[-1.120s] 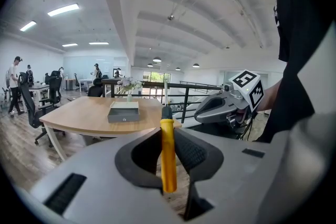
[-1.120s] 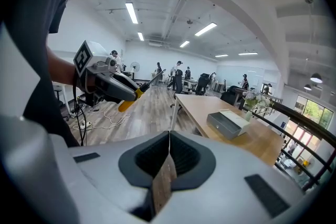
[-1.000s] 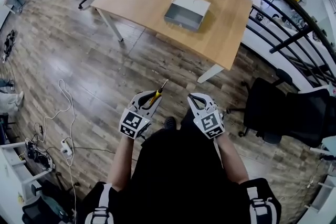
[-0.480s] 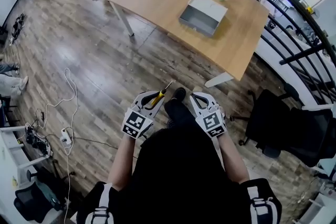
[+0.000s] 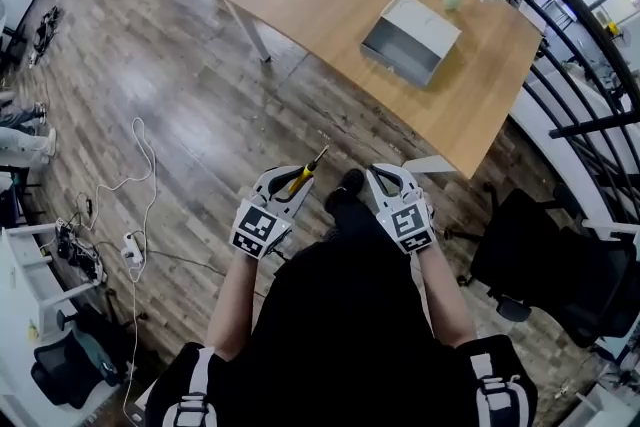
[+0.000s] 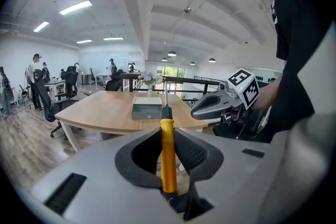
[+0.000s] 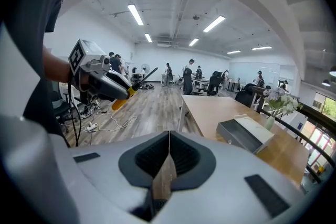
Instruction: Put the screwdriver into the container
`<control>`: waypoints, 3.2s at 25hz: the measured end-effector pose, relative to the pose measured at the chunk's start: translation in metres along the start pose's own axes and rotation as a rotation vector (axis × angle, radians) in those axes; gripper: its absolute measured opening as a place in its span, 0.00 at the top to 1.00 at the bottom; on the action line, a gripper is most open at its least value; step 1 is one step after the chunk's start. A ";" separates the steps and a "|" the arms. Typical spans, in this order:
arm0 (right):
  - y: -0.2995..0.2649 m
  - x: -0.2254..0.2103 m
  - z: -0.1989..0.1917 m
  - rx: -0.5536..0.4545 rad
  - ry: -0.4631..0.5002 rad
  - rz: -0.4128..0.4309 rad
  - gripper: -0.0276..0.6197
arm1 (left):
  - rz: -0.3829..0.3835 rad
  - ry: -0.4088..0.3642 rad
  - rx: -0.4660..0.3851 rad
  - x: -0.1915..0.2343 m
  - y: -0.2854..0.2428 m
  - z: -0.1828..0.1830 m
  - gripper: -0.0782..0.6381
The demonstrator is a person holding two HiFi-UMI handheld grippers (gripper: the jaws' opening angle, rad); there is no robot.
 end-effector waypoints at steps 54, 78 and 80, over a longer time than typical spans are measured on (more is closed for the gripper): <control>-0.054 -0.218 0.035 -0.094 -0.264 -0.212 0.92 | -0.175 -0.241 0.003 0.131 -0.201 0.145 0.77; -0.066 -0.278 0.056 -0.033 -0.398 -0.455 0.92 | -0.510 -0.510 0.071 0.167 -0.323 0.153 0.77; -0.066 -0.284 0.056 -0.029 -0.413 -0.476 0.92 | -0.537 -0.558 0.088 0.167 -0.331 0.151 0.77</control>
Point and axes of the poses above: the fingertips, and each gripper's own axes: y backward along the fingers, x to its left, z out of its top, the point moved 1 cm from there along y, backward along the fingers, and after that the axes turned 9 degrees about -y, right-handed, at the moved point
